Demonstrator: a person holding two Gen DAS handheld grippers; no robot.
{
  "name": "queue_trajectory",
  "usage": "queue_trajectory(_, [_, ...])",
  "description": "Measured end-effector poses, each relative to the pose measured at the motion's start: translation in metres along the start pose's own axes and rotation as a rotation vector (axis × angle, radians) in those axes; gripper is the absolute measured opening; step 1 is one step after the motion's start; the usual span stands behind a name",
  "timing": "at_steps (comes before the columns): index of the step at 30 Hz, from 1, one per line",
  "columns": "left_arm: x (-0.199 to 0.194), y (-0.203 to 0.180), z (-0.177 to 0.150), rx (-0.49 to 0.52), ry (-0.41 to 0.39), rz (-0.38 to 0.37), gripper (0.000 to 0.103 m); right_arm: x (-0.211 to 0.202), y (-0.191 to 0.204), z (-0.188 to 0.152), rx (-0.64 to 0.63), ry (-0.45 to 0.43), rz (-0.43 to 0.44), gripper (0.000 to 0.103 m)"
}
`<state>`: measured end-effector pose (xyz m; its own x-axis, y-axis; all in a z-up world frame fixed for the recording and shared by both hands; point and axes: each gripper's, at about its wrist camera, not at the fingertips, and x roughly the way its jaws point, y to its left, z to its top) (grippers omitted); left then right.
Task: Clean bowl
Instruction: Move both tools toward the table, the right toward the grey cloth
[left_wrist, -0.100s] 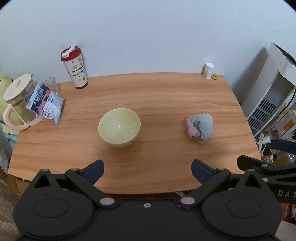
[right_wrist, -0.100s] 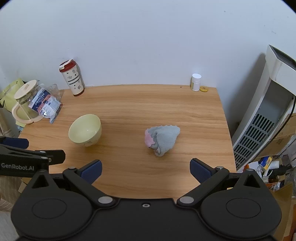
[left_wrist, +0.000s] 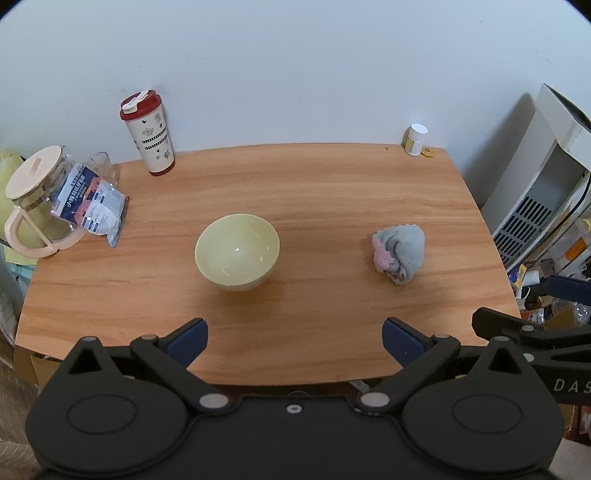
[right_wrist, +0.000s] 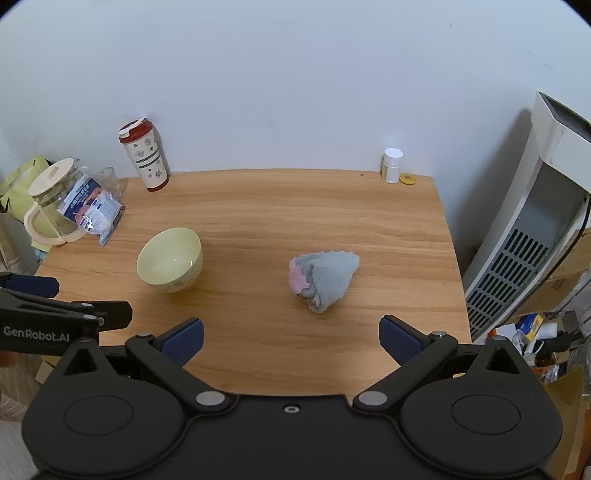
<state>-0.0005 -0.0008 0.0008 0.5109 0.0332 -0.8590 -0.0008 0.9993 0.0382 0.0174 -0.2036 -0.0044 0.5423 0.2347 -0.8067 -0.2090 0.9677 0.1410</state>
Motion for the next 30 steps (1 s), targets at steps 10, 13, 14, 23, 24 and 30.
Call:
queue_trajectory(10, [-0.002, 0.005, -0.001, -0.004, 0.002, 0.007, 0.102, 0.000, 0.000, -0.001, -0.006, -0.008, -0.019, 0.103])
queue_trajectory(13, [-0.002, 0.011, -0.001, -0.011, 0.002, 0.005, 0.102, -0.002, 0.006, -0.003, -0.007, -0.011, -0.008, 0.103])
queue_trajectory(14, [-0.001, 0.012, -0.001, -0.012, 0.002, 0.005, 0.102, -0.001, 0.006, -0.002, -0.005, -0.010, -0.005, 0.103])
queue_trajectory(23, [-0.003, 0.017, 0.000, -0.015, -0.001, -0.005, 0.102, 0.001, 0.008, 0.000, 0.016, -0.005, 0.007, 0.103])
queue_trajectory(24, [-0.003, 0.018, 0.000, -0.016, -0.001, -0.005, 0.102, 0.001, 0.009, 0.000, 0.016, -0.005, 0.006, 0.103])
queue_trajectory(30, [-0.001, 0.017, 0.001, -0.020, 0.011, -0.015, 0.102, 0.000, 0.011, 0.000, 0.007, -0.007, 0.009, 0.103])
